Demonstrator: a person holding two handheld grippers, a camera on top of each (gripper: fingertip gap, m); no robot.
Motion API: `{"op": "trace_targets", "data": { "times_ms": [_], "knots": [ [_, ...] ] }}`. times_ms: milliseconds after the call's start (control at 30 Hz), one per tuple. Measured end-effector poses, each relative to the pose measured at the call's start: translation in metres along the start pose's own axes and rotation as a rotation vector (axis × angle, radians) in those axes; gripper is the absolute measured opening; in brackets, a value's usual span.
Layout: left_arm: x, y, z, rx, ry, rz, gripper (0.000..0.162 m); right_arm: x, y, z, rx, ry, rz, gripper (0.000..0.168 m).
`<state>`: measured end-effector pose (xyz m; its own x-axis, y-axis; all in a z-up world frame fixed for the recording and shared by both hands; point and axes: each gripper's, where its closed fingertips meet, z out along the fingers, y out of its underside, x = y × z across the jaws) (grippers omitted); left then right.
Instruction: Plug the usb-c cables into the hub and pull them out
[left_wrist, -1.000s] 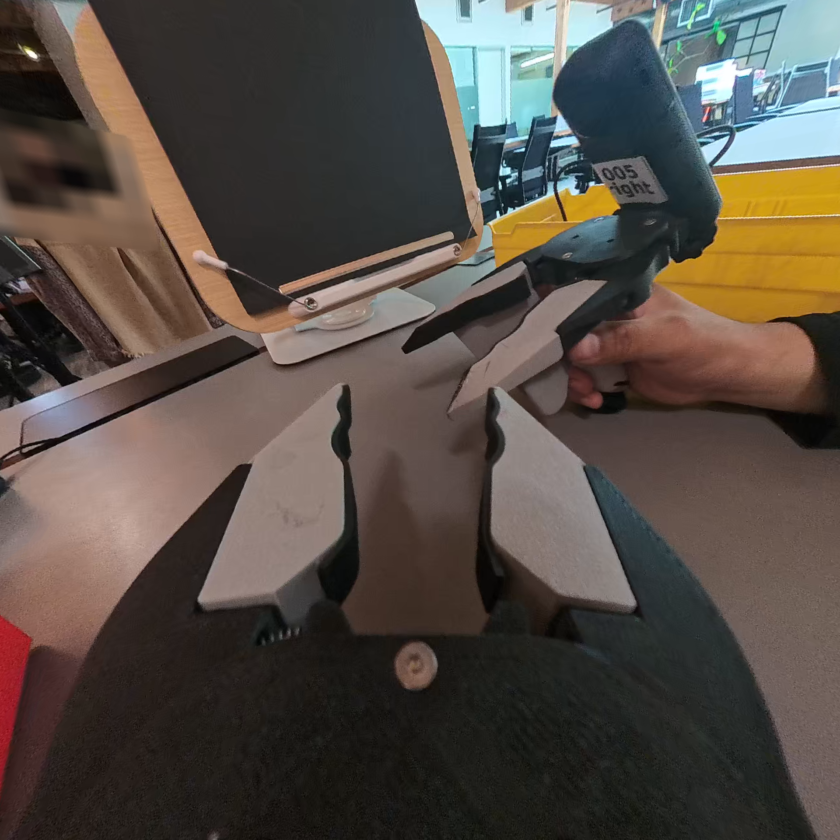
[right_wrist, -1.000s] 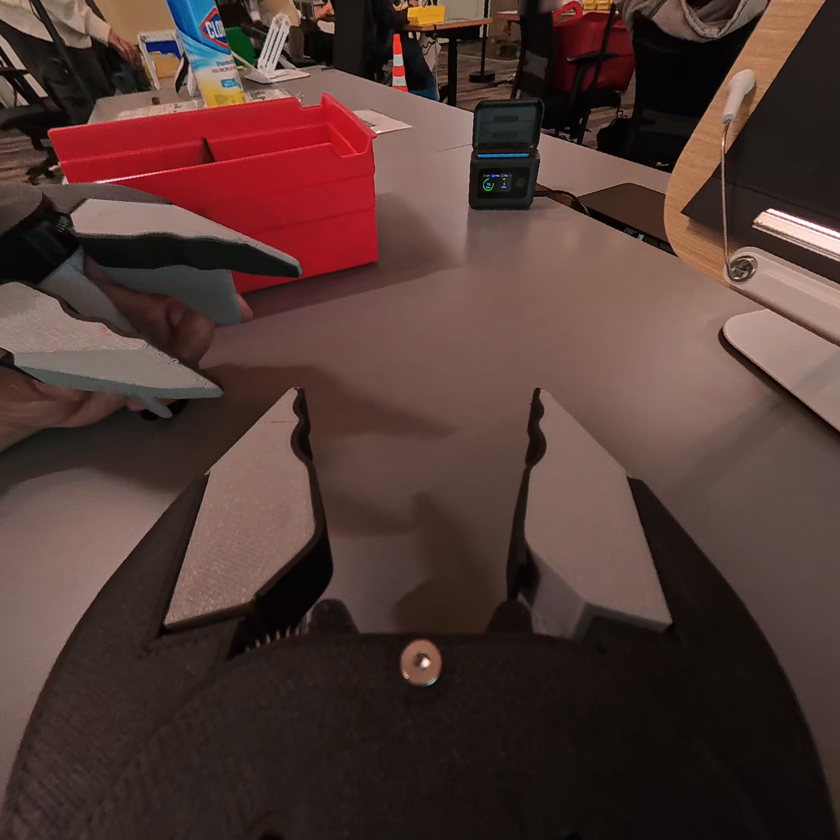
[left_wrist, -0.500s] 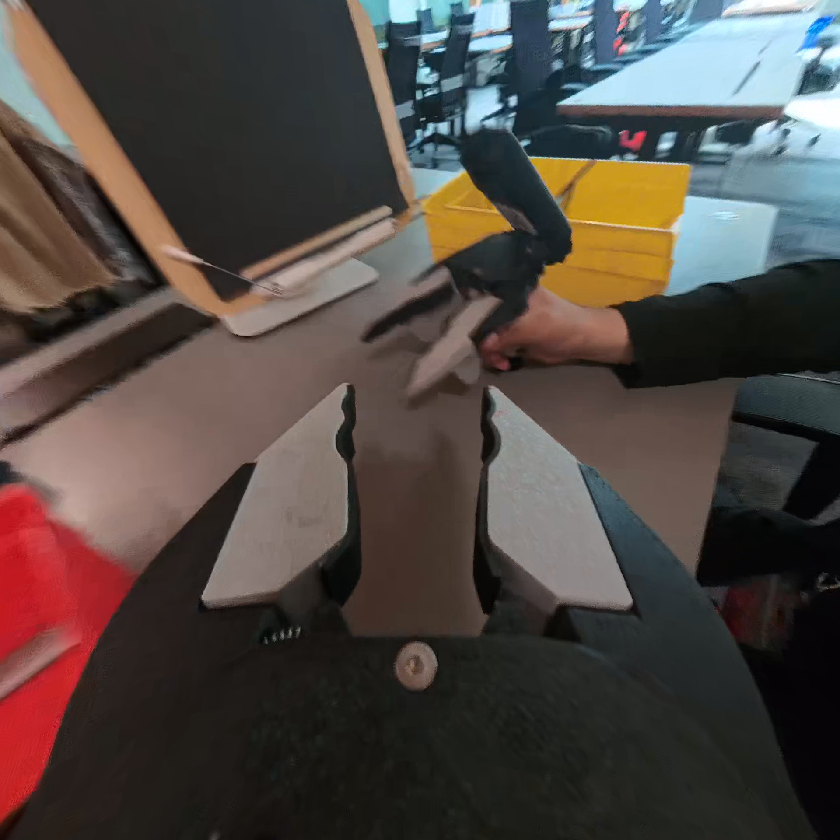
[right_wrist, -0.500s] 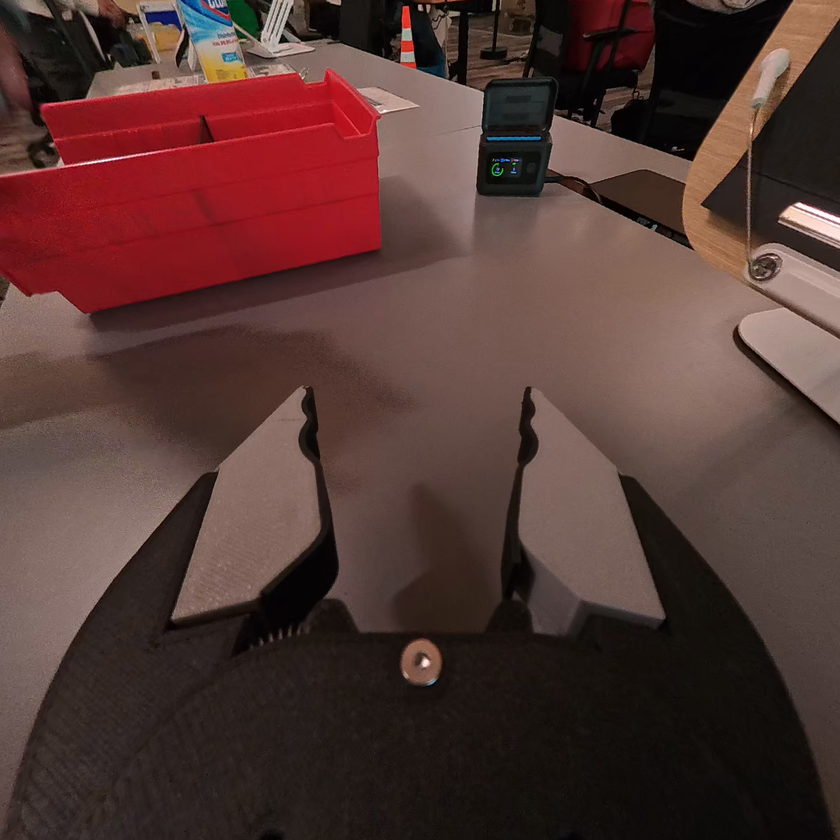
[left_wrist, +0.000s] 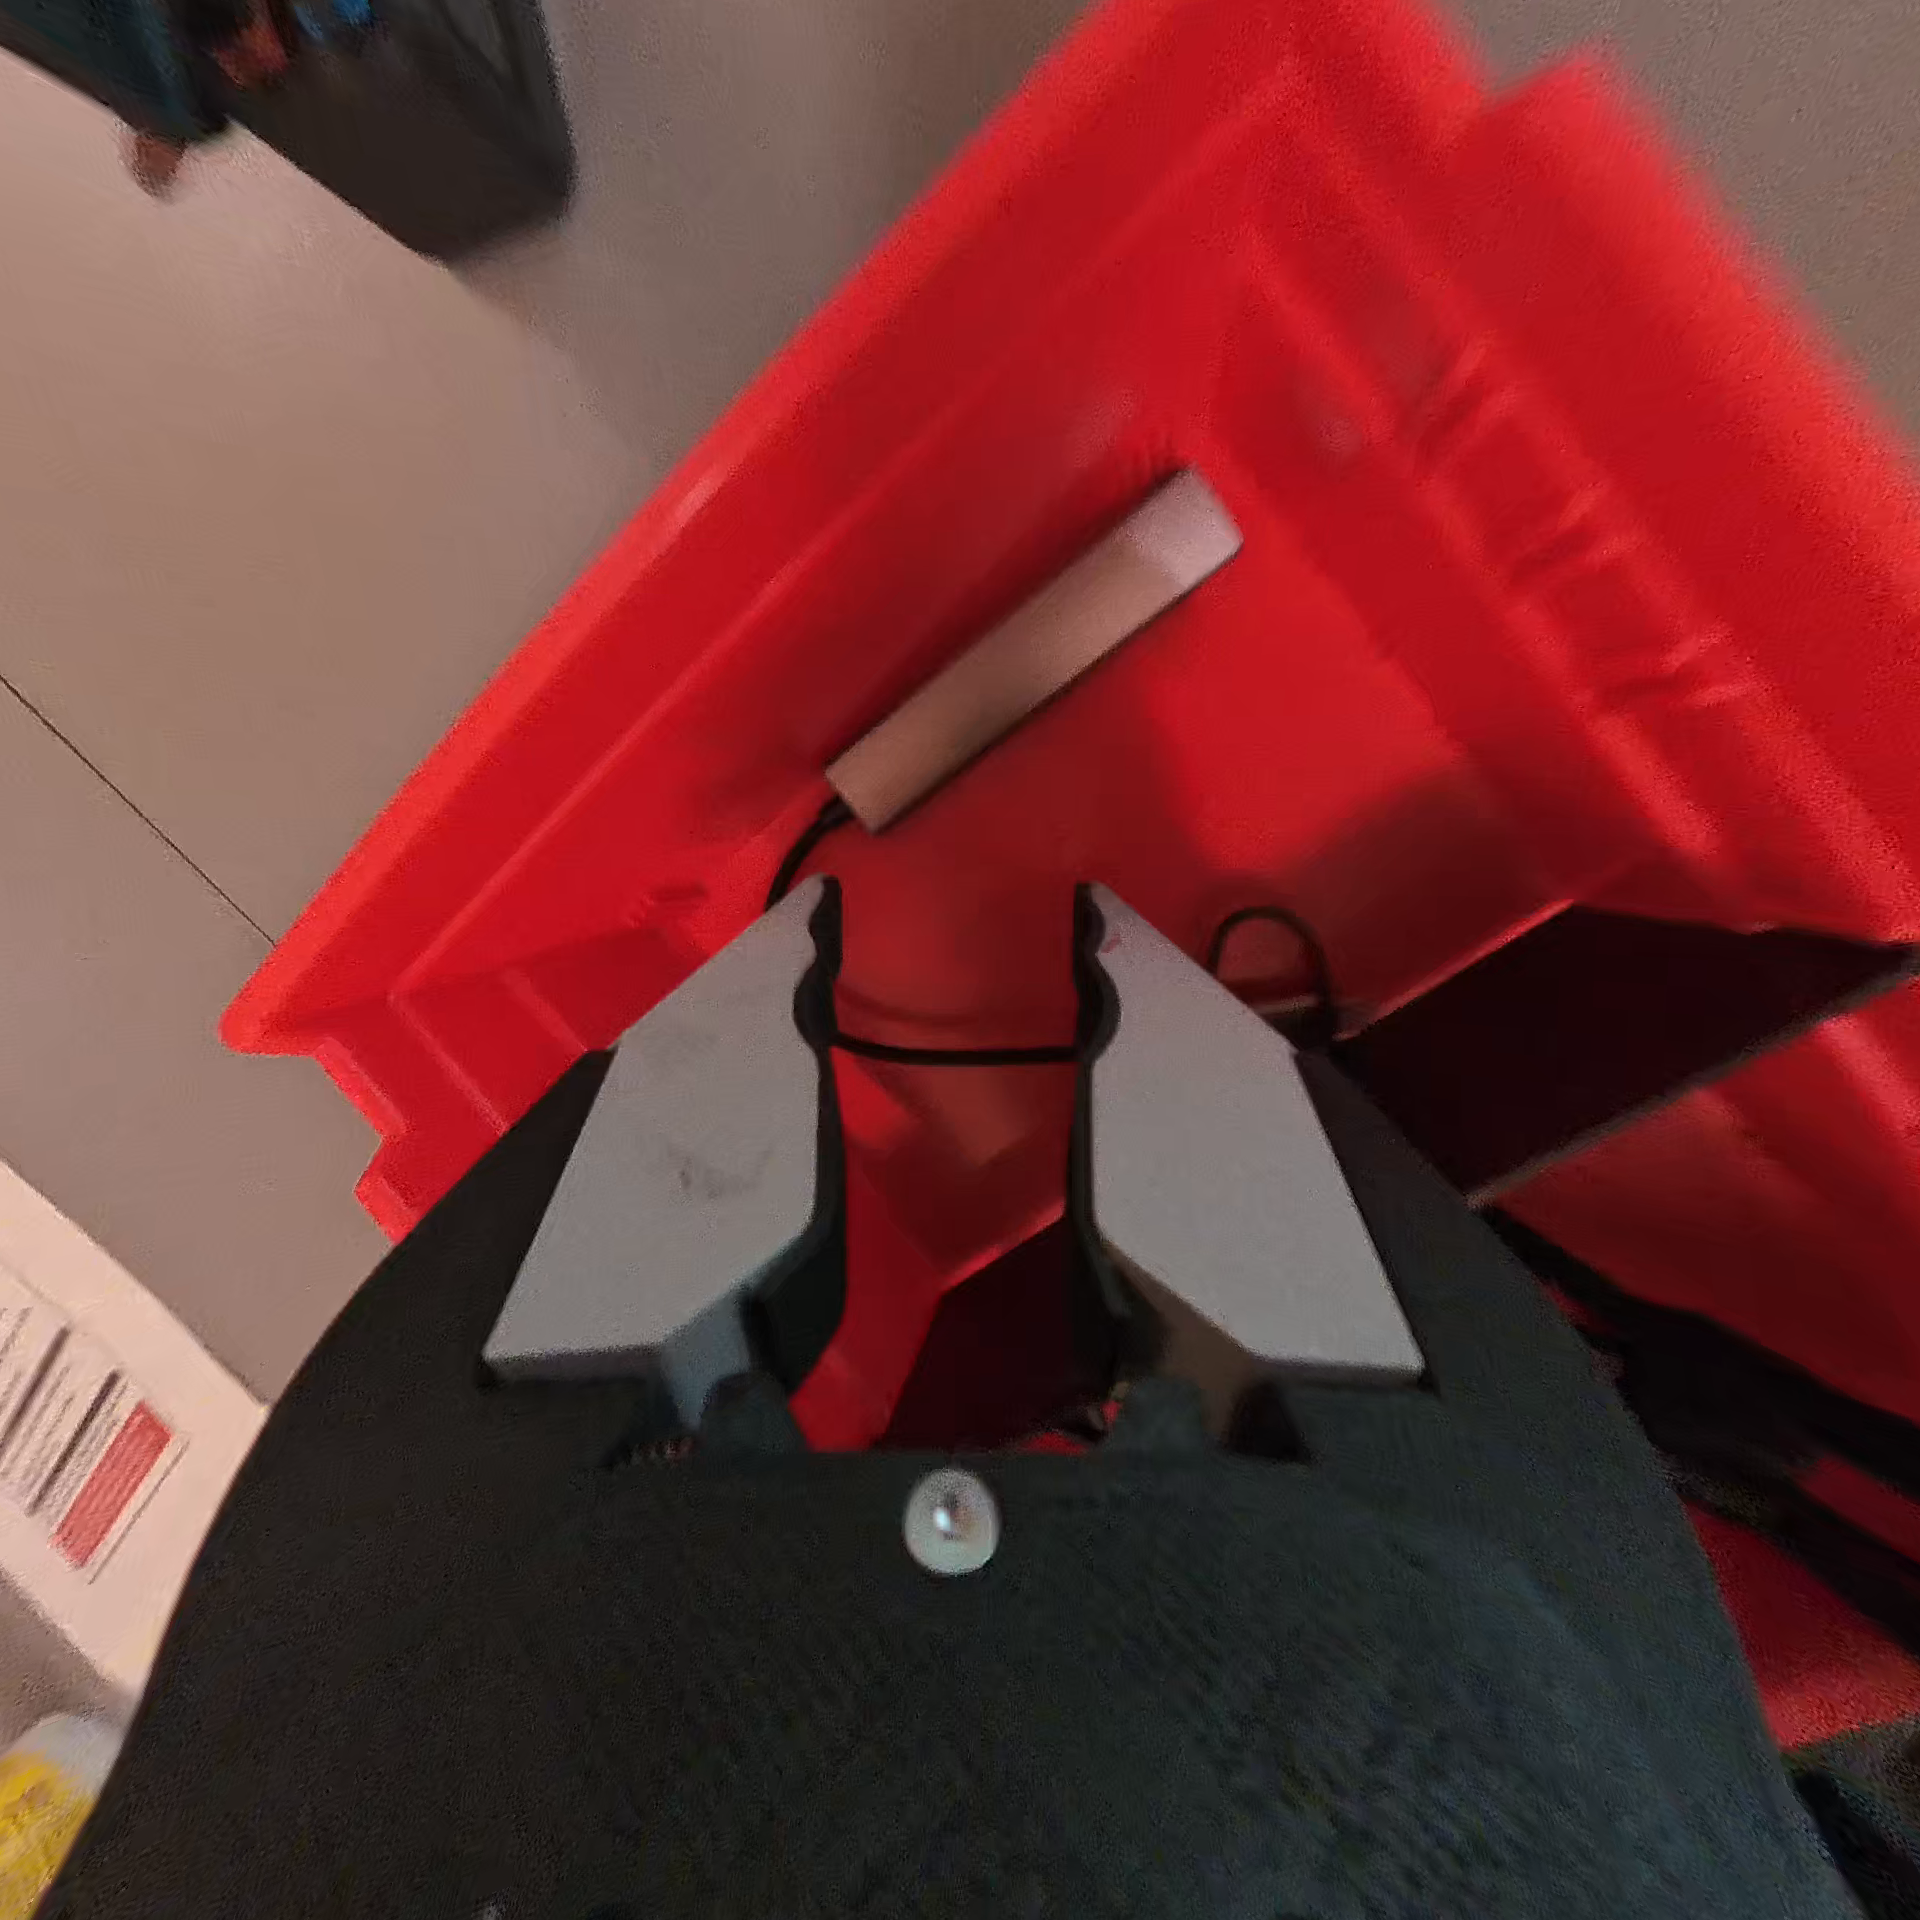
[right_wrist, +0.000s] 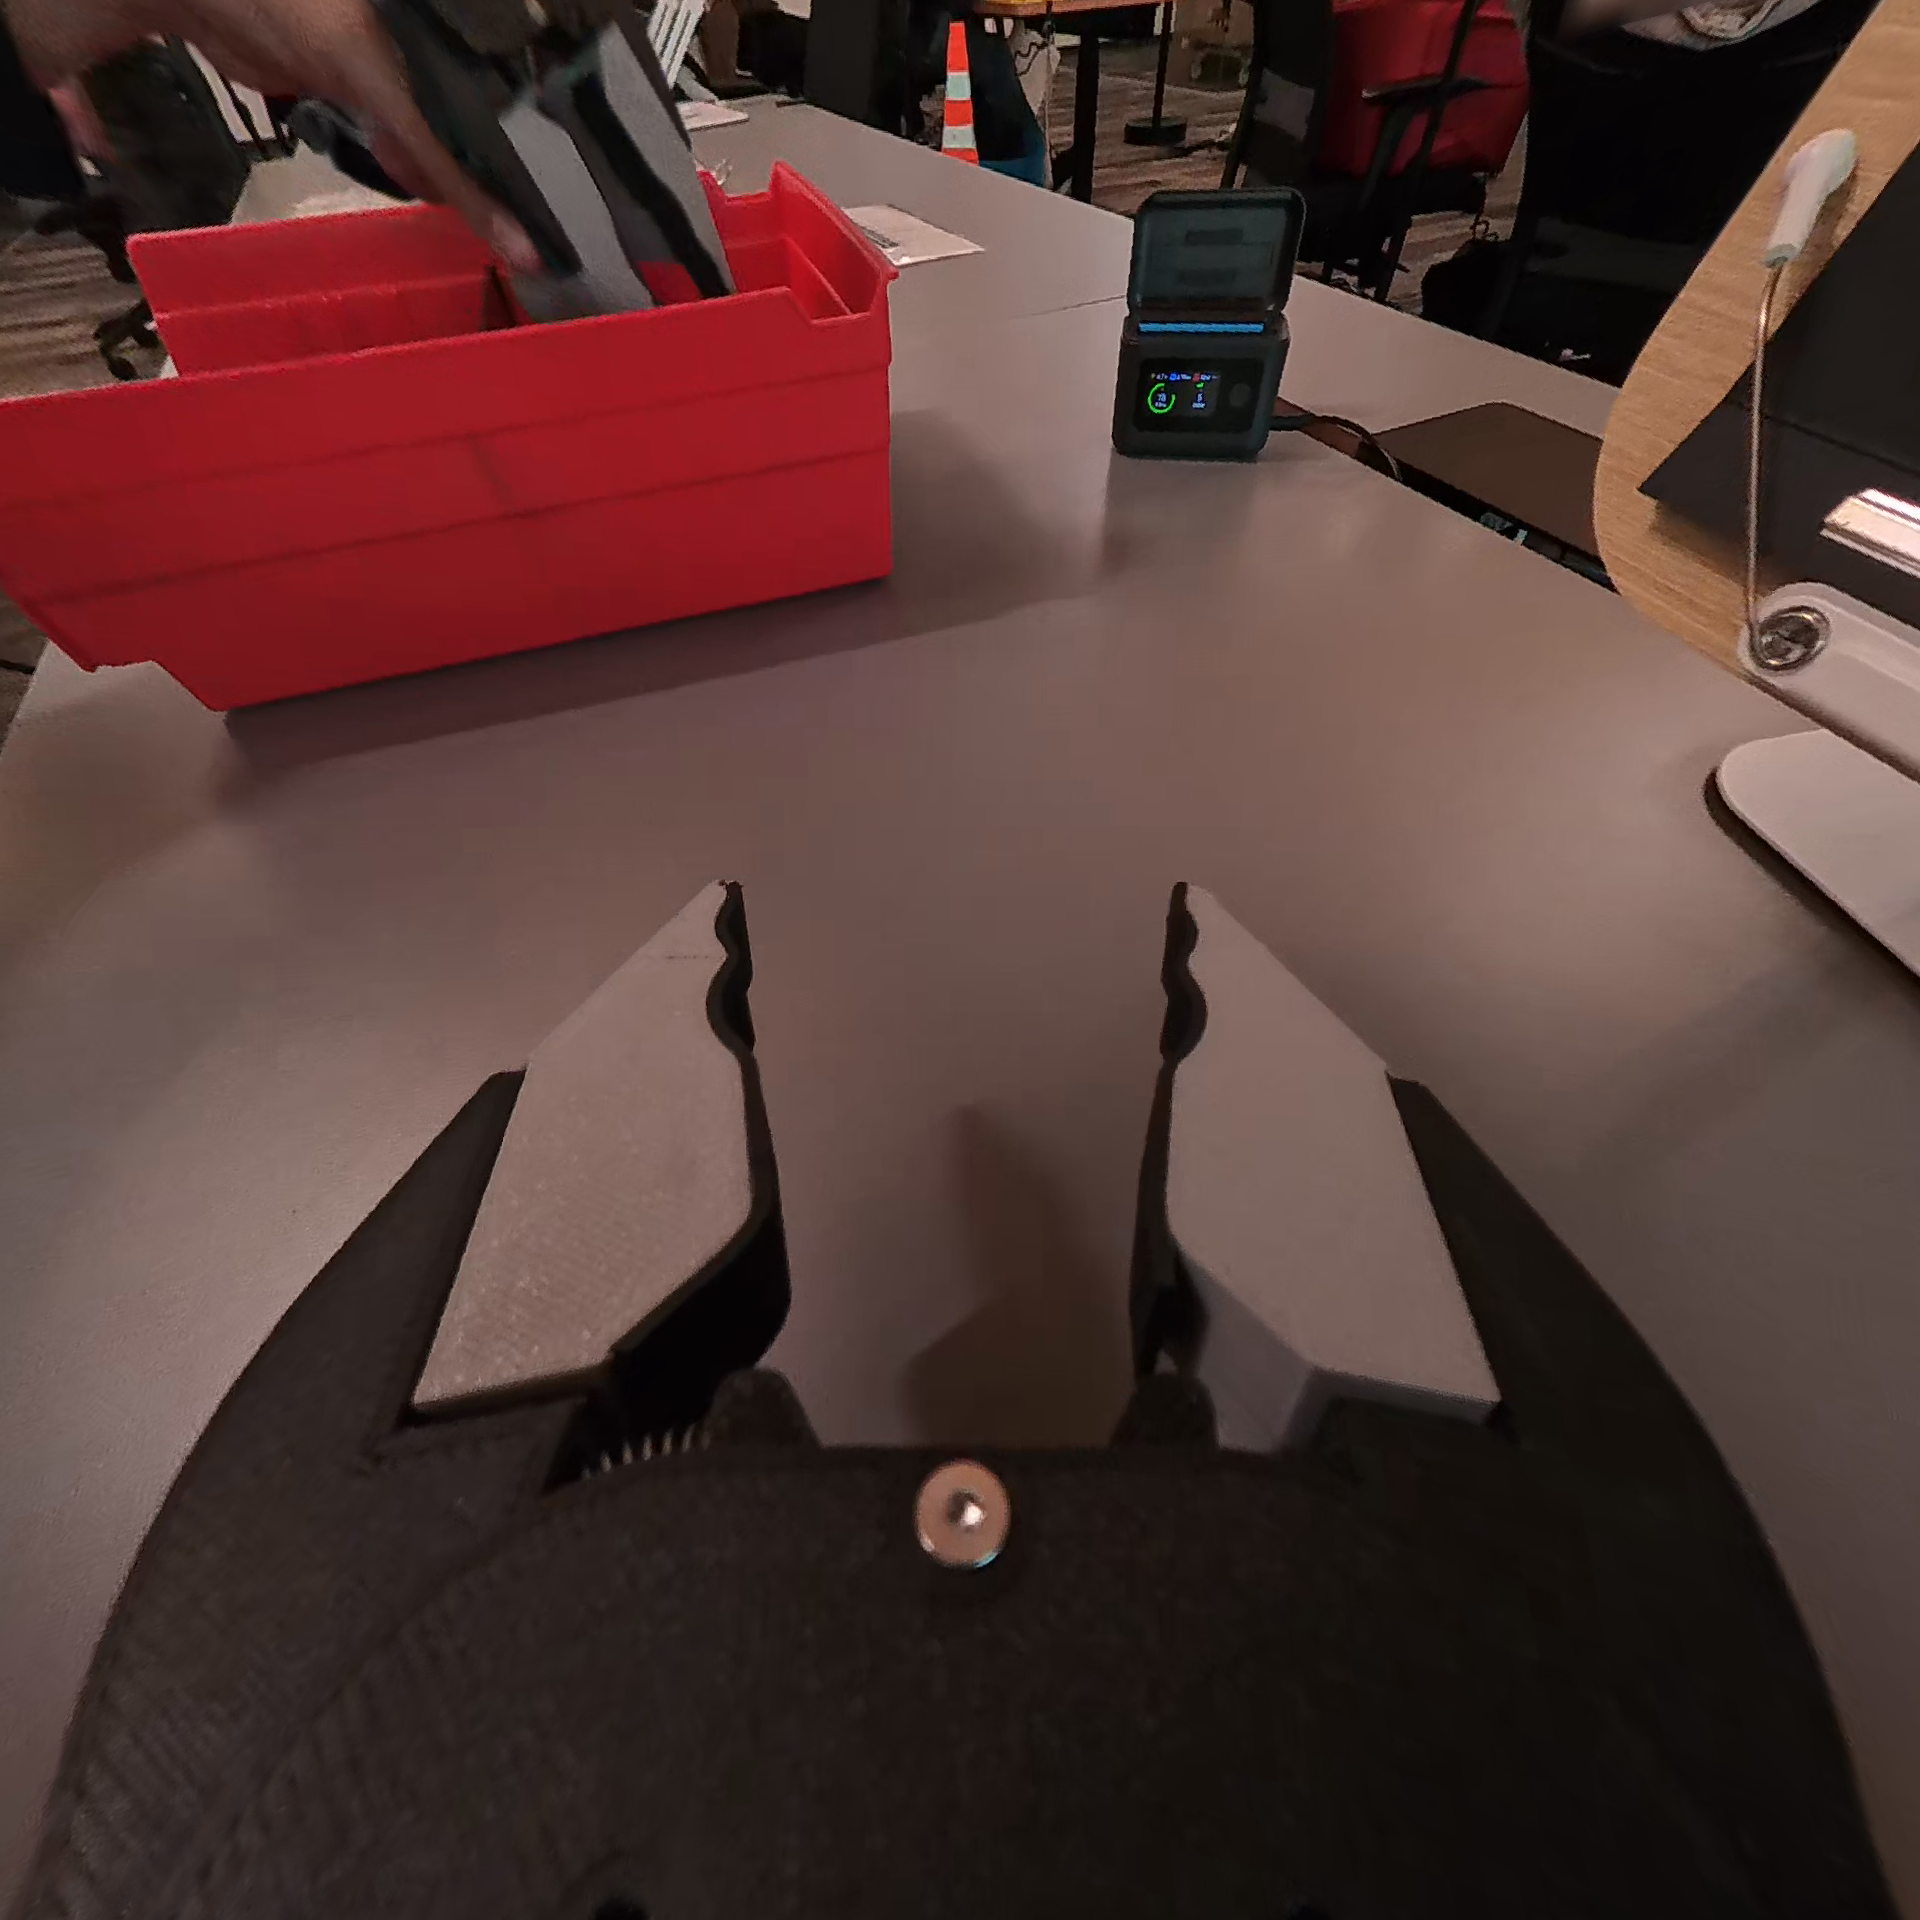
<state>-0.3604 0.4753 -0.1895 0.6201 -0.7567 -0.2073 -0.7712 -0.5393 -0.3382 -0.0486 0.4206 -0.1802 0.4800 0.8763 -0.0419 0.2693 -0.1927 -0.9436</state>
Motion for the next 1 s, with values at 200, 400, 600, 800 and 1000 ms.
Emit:
{"op": "trace_targets", "data": {
  "times_ms": [200,400,600,800,1000],
  "knots": [
    [-0.042,0.038,0.033,-0.277,-0.153,0.032,0.038,-0.001,-0.001,0.002,0.002,-0.005,-0.004,0.076],
    [-0.033,0.066,0.036,-0.478,-0.103,-0.239,0.024,-0.001,-0.001,0.002,0.001,-0.008,0.003,0.069],
    [-0.039,0.077,0.035,-0.556,-0.143,-0.331,0.005,-0.005,-0.003,0.000,0.018,0.002,-0.043,0.064],
    [-0.062,0.037,-0.020,-0.377,-0.374,-0.227,0.002,-0.006,-0.002,0.000,0.016,-0.001,-0.042,0.060],
    [-0.090,-0.015,-0.134,-0.264,-0.750,-0.024,0.001,-0.006,-0.003,-0.001,0.024,0.003,-0.046,0.059]
  ]
}}
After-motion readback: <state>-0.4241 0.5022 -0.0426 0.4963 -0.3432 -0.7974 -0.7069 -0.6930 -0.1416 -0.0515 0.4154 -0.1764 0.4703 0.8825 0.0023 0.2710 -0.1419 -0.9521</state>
